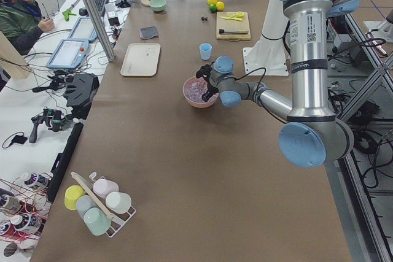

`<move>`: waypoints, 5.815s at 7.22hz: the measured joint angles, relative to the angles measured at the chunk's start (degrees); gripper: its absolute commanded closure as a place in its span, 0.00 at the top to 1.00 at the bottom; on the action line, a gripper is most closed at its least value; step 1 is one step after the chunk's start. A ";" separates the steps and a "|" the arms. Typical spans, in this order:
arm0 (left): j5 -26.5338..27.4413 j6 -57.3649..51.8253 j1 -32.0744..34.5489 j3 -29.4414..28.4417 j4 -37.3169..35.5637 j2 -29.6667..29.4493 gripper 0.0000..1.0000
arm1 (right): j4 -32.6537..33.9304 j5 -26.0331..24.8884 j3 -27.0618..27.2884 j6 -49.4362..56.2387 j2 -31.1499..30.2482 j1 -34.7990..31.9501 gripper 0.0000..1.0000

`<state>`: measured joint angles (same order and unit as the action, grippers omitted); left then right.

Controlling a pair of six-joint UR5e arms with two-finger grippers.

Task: Put ice and cherries in cup
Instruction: 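Reach the left gripper into the pink bowl and grasp an ice cube, then carry the ice cube with the left gripper over the blue cup and release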

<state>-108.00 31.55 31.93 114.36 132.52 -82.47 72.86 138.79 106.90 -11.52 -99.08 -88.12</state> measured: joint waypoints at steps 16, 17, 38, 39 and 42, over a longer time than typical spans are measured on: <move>-0.98 2.18 0.47 0.97 -0.91 -2.69 0.00 | 0.00 -0.16 -0.20 0.09 -0.17 0.14 1.00; -1.74 6.42 0.94 0.30 -0.97 -5.80 0.00 | -0.02 -0.18 -0.20 0.09 -0.18 0.14 1.00; 21.68 52.72 -13.00 -15.22 -5.46 -40.24 0.98 | -0.26 -0.60 -0.09 0.20 0.02 0.14 1.00; 21.71 52.73 -13.03 -15.14 -5.67 -40.28 0.98 | -0.26 -0.62 -0.10 0.19 0.02 0.14 1.00; 21.70 52.47 -12.91 -13.63 -7.15 -39.95 0.98 | -0.26 -0.63 -0.12 0.15 0.06 0.14 1.00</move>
<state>-86.30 84.02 19.02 100.73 125.37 -122.42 72.60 138.16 106.79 -11.38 -99.03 -87.98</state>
